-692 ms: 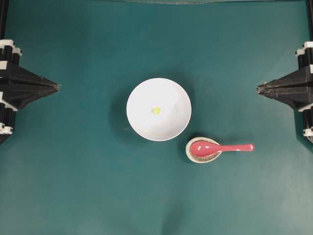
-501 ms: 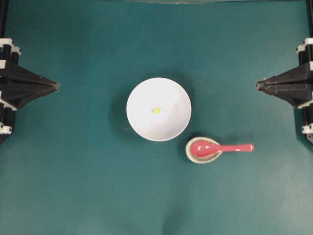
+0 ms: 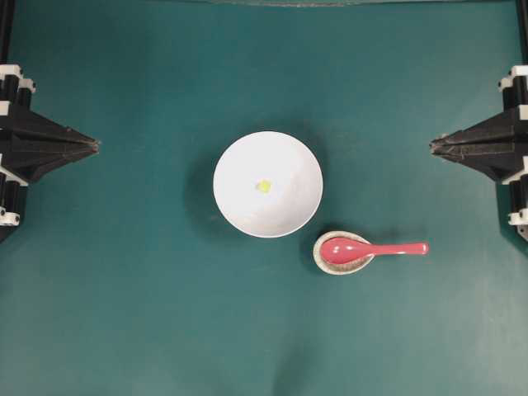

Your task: Scoop the yellow hexagonal prism block from the bowl with a spoon using the right arm.

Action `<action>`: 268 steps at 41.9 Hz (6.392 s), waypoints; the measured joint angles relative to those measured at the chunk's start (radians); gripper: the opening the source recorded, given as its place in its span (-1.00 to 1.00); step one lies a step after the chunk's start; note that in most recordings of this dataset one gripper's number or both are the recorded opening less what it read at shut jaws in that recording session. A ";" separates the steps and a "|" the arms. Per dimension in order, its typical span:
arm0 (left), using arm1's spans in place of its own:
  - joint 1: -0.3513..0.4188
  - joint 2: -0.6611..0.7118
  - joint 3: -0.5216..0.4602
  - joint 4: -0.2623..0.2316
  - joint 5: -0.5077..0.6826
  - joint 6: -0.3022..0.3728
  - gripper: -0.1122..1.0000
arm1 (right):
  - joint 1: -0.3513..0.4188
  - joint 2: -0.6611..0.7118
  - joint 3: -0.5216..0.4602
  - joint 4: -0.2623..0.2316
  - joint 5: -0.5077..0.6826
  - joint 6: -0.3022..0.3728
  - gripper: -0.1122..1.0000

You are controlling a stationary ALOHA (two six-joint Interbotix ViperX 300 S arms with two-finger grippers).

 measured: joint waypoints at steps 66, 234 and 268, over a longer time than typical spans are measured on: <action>0.000 0.003 0.000 0.000 0.002 -0.002 -0.80 | 0.238 0.735 0.158 0.169 -0.551 0.172 -0.04; 0.000 0.006 0.000 0.000 0.037 -0.003 -0.80 | 0.035 0.528 -0.209 0.341 0.304 -0.023 -0.38; 0.000 0.006 0.000 0.000 0.051 -0.003 -0.80 | -0.129 0.781 -0.583 0.276 0.850 -0.015 -0.38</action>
